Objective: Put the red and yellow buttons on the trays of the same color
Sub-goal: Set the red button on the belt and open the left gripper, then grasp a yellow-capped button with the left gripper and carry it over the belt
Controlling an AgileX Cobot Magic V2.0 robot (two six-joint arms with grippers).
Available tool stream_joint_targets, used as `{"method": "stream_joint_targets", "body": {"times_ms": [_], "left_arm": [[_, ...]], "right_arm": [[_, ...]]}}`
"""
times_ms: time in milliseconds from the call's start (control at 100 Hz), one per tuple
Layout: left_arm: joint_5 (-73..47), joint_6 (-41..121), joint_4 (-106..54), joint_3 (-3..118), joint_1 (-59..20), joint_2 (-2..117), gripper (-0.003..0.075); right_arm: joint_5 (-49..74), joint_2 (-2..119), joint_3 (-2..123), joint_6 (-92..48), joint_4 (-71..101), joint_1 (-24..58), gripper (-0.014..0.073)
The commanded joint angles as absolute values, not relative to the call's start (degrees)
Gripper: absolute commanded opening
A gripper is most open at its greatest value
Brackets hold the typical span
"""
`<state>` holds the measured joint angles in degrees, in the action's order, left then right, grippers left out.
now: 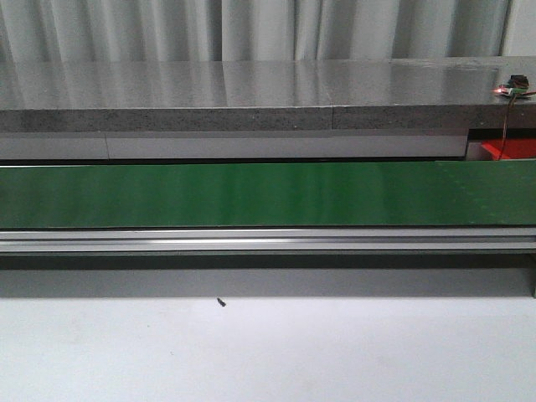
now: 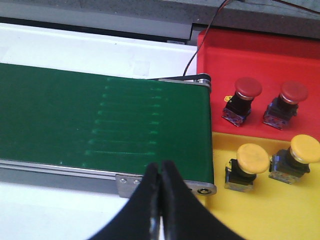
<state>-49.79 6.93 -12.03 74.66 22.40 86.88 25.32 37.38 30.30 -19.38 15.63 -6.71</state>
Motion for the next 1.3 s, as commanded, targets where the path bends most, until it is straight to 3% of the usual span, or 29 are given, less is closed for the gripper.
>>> {"method": "stream_joint_targets", "body": {"times_ms": [0, 220, 660, 1190, 1290], "left_arm": [[-48.6, 6.9, -11.6, 76.3, 25.5, 85.4, 0.0547], [-48.2, 6.4, -11.7, 76.3, 30.8, 89.8, 0.0547], [-44.9, 6.4, -12.2, 79.6, 30.7, 103.4, 0.0547], [-41.0, 6.4, -12.4, 87.0, 30.7, 111.0, 0.0545], [-40.4, 6.4, -13.3, 87.1, 30.7, 111.7, 0.0503]], "right_arm": [[21.5, 37.2, 31.8, -19.8, 16.5, -6.7, -0.0122], [21.5, 37.2, 31.8, -19.8, 16.5, -6.7, -0.0122], [21.4, 37.2, 31.8, -19.8, 16.5, -6.7, -0.0122], [21.3, 37.2, 31.8, -19.8, 16.5, -6.7, -0.0122], [21.3, 37.2, 31.8, -19.8, 16.5, -6.7, -0.0122]]}}
